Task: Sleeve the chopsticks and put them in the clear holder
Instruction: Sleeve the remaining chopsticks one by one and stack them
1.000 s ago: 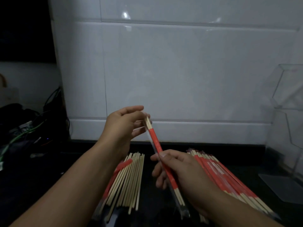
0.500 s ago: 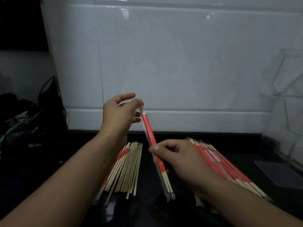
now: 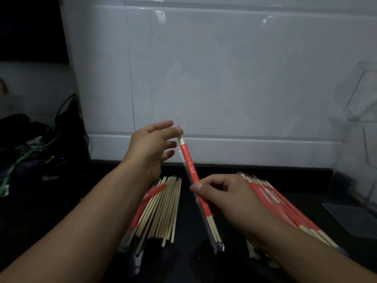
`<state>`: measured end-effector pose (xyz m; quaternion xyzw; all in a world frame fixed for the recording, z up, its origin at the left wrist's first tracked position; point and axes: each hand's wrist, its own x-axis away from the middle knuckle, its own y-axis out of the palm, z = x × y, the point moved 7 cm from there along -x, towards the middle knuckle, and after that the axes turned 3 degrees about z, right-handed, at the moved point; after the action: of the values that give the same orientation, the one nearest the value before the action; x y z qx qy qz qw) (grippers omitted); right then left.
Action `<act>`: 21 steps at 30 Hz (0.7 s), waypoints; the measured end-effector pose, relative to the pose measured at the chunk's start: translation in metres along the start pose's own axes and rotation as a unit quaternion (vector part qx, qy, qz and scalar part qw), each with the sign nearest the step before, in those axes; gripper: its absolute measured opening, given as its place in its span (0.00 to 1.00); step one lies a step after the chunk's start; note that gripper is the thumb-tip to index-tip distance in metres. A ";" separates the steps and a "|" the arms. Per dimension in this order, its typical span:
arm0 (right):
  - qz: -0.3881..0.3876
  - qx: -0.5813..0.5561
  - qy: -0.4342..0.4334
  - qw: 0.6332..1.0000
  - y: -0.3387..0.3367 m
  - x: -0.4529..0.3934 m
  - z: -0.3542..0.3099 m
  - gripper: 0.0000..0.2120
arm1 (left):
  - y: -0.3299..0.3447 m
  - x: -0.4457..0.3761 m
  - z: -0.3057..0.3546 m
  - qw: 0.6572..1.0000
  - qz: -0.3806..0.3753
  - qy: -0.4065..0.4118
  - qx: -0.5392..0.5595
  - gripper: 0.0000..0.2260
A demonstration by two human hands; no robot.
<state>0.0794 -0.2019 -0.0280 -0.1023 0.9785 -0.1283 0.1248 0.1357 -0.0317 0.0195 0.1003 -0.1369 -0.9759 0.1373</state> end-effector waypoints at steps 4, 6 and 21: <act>-0.001 -0.002 -0.004 1.000 0.000 -0.001 0.001 0.08 | -0.005 -0.005 0.001 1.000 0.015 0.004 -0.010 0.14; 0.005 -0.006 -0.009 1.000 0.000 -0.001 0.000 0.07 | -0.005 -0.005 0.001 1.000 0.012 0.004 -0.015 0.14; 0.076 0.083 0.102 0.988 -0.110 -0.035 0.022 0.05 | -0.005 0.014 0.008 0.961 -0.019 0.089 -0.262 0.16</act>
<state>0.1372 -0.3024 -0.0105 -0.0031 0.9771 -0.2085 0.0416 0.1193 -0.0296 0.0236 0.1502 0.1384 -0.9670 0.1522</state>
